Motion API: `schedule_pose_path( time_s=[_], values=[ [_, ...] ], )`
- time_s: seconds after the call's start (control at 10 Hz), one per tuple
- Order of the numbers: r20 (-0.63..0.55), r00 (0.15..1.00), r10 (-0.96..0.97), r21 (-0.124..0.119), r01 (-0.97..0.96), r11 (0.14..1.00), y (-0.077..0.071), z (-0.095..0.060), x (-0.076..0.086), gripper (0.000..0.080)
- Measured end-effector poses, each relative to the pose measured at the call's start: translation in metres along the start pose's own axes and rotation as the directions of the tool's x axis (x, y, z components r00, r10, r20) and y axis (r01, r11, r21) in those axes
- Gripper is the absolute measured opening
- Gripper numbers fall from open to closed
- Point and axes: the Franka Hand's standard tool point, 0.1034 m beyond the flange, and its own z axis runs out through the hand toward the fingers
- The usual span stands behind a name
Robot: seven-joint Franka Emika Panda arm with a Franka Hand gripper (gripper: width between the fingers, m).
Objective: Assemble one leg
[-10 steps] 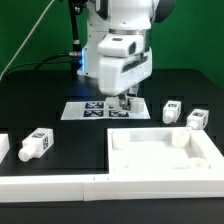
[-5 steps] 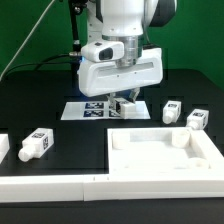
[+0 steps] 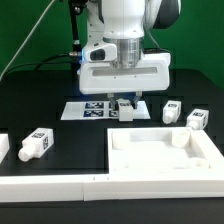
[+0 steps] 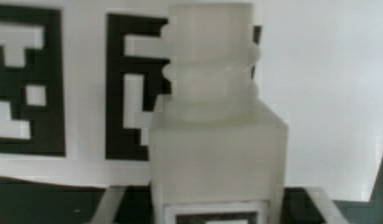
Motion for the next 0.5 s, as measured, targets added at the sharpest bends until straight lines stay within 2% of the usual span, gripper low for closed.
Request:
schedule_pose_path(
  time_s=[0.2,0.3,0.4,0.5],
  values=[
    [0.034,0.999,0.000,0.009,0.000,1.000,-0.002,0.001,-0.002,0.0284],
    [0.049,0.999,0.001,0.014,-0.001,1.000,-0.003,0.001,-0.002,0.0436],
    [0.125,0.992,0.002,0.037,-0.006,0.999,-0.007,-0.002,-0.002,0.0582],
    [0.244,0.970,0.001,0.062,-0.016,0.998,-0.012,-0.008,0.002,0.0582]
  ],
)
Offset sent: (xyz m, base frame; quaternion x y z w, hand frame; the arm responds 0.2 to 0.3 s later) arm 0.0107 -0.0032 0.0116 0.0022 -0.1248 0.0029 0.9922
